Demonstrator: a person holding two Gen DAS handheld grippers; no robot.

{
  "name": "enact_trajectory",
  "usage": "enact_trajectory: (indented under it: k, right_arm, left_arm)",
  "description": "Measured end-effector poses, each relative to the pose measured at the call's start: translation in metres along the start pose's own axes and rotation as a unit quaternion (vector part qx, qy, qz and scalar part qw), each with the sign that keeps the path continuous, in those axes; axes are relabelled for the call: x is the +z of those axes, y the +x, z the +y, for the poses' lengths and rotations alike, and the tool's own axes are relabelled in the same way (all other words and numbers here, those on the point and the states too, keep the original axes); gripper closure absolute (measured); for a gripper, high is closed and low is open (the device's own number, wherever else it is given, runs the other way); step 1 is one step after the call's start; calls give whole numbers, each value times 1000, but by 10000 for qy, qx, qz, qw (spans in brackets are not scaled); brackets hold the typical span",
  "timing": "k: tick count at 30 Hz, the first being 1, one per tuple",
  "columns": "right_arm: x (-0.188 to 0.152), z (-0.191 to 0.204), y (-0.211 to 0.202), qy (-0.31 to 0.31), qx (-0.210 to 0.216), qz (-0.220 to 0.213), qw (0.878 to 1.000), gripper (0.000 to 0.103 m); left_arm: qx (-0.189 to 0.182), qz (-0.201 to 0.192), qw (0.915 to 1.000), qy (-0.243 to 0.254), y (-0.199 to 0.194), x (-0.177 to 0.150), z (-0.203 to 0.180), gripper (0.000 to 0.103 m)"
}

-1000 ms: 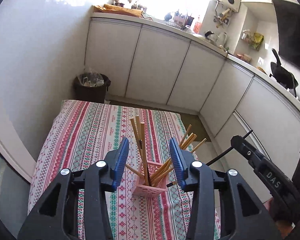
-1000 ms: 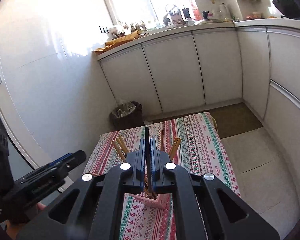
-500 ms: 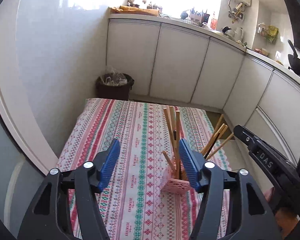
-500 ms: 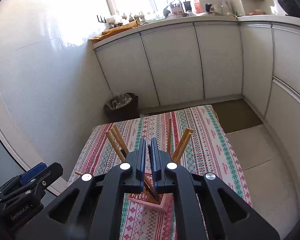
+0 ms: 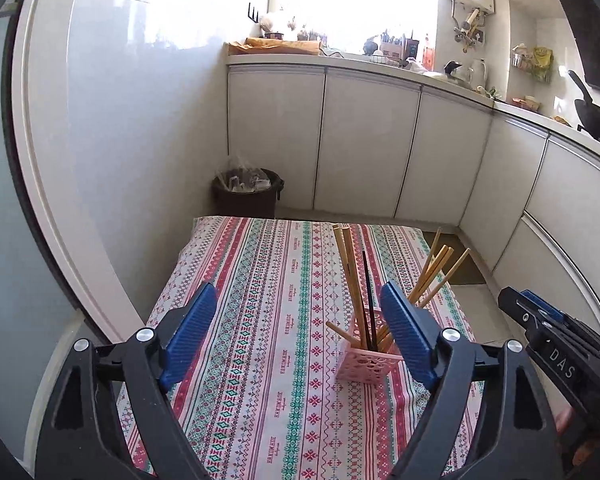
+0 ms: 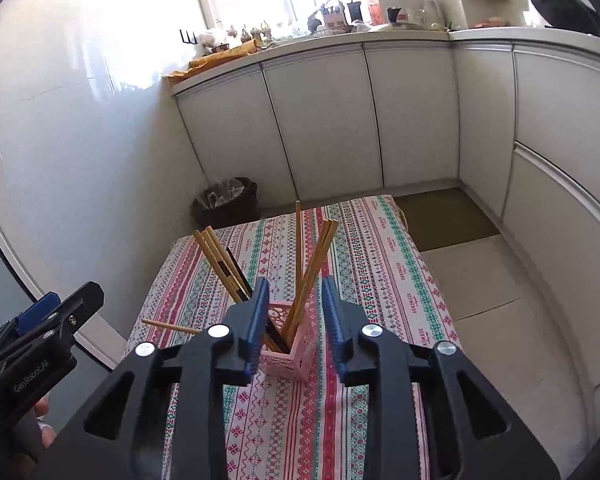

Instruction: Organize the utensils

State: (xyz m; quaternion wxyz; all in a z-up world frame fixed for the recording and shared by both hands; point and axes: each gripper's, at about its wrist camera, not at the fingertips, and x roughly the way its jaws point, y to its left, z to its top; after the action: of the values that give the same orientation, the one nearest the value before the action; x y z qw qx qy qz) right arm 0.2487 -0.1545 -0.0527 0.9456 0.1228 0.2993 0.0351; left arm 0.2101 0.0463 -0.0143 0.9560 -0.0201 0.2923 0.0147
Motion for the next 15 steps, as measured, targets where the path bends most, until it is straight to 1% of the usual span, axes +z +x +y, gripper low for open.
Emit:
enact_trajectory:
  k: [2, 5, 7, 8, 10, 12, 13, 15]
  right_arm:
    - [-5, -2, -4, 32, -35, 54, 10000, 67]
    - [-12, -6, -10, 75, -75, 117, 9999, 60]
    - [-16, -8, -14, 97, -110, 119, 9998, 50]
    - [-19, -9, -17, 129, -111, 103, 9998, 47]
    - [-22, -11, -22, 191, -127, 72, 9997, 34]
    - [-27, -14, -29, 261, -151, 55, 9995, 29]
    - [-29, -15, -32, 286, -178, 47, 9994, 23]
    - [-33, -17, -38, 322, -185, 26, 9993, 14]
  left_arm:
    - [-15, 11, 10000, 11, -5, -3, -1, 22]
    - [-17, -18, 10000, 38, -14, -7, -2, 18]
    - [-18, -41, 10000, 69, -20, -10, -4, 14]
    - [-19, -49, 10000, 81, -23, -11, -5, 12]
    - [-20, -61, 9999, 104, -28, -14, -6, 8]
    - [-18, -63, 9999, 96, -32, -18, -7, 7]
    - [-27, -41, 9999, 87, -35, -21, -7, 7]
    - [-46, 29, 10000, 75, -38, -27, -7, 7]
